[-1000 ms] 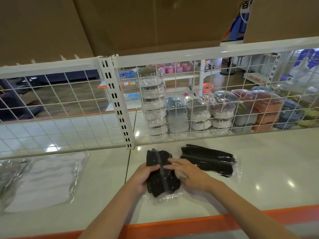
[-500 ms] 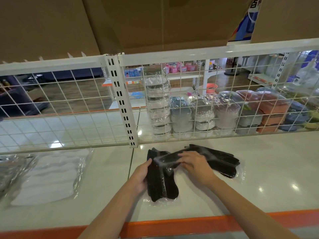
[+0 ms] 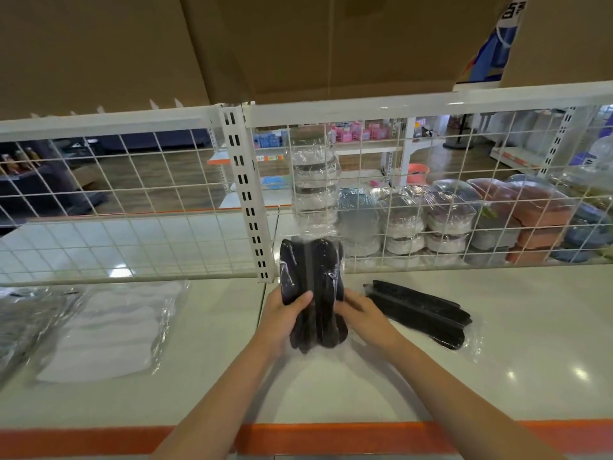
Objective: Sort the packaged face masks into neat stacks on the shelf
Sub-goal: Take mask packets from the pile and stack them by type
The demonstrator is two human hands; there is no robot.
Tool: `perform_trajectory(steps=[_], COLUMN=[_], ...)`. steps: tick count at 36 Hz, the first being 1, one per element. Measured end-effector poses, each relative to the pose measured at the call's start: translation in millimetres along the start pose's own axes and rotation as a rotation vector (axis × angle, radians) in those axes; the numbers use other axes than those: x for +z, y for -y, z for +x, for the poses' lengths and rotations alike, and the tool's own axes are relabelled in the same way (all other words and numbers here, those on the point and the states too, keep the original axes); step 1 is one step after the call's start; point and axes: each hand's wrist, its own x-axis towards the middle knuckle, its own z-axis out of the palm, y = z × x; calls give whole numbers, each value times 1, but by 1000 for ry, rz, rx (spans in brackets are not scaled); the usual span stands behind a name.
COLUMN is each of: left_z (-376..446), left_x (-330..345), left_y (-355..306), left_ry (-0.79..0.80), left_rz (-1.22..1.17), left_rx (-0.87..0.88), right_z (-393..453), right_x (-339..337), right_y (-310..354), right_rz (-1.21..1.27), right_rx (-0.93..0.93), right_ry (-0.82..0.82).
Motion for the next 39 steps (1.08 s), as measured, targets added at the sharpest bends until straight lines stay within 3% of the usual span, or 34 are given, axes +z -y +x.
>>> perform_trajectory(steps=[3,11,17,20,23,28,31,36,39], left_z=[-2,-6,1,1,-1,-9,-15,-16,-15], left_x=[-2,-9,-20,-27,-39,-87,-107,-106,-105], left_y=[-9,-12,-18,-14,-8,4,11,19,24], left_ry=[-1,-57,-238,-255,-240,-355,-399,-310,-350], left_rz=[56,-8,-594,-642,-655,-429,-184,144,327], left_rx=[121,74,-105,-143,-146,-75,-76,-25,1], right_z=[6,-3,2,8,16,25,28,38,39], right_x=[4,10,11,18,27,25,22,28,34], right_y=[10,-7,-20,-26,-22,-7,-6,-16,-20], right_rz=[-9,52,202,281,188,-120,-120,3,-90], right_rx=[24,93,152,144,92,-62,-32,105,97], right_ry=[-48,1,-62,-69,-121,-168,-179,-162,-167])
